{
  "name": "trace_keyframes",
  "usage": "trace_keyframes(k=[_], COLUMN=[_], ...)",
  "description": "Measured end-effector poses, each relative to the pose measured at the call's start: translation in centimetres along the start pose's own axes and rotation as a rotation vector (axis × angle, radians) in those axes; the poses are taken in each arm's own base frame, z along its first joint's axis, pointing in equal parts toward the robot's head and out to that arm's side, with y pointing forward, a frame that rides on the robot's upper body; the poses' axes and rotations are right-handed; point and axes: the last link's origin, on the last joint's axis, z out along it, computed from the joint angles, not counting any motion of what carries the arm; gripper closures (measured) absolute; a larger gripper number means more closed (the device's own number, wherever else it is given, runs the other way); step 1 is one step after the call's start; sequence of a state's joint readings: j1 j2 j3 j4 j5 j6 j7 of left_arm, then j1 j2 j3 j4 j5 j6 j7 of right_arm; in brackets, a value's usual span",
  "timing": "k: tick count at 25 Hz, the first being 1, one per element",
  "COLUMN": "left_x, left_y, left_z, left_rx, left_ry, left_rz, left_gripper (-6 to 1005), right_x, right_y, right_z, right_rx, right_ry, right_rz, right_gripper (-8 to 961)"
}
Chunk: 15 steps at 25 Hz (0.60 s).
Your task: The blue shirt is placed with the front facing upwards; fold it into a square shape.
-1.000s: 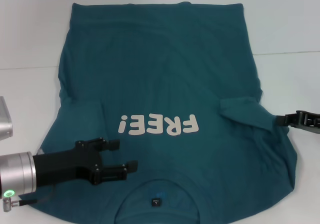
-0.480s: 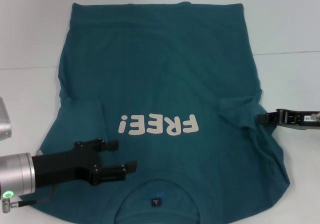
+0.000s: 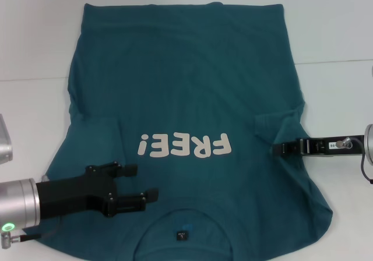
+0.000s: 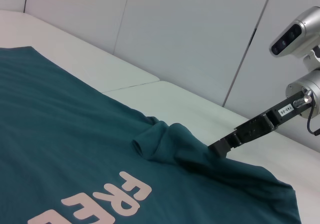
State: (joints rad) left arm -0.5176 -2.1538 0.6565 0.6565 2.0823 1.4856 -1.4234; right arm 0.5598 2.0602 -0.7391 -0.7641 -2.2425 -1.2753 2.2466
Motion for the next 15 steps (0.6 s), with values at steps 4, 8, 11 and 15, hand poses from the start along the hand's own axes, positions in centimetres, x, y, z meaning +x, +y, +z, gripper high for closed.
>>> trace_keyframes(k=[4, 8, 11, 15], left_x=[0.0, 0.0, 0.1, 0.1], left_y=[0.0, 0.0, 0.0, 0.0], left_z=[0.0, 0.0, 0.1, 0.1], left_rx=[0.000, -0.001, -0.002, -0.002], left_ry=[-0.001, -0.002, -0.002, 0.001], left_rz=[-0.001, 0.001, 0.003, 0.003], left_gripper=[125, 125, 125, 124], right_x=[0.2, 0.3, 0.2, 0.2], right_y=[-0.3, -0.9, -1.6, -2.5], right_z=[-0.3, -1.0, -1.8, -2.8], right_rx=[0.002, 0.008, 0.016, 0.037], right_ry=[-0.012, -0.044, -0.082, -0.114], right_rz=[0.014, 0.039, 0.066, 0.093], right_gripper=[817, 757, 572, 364])
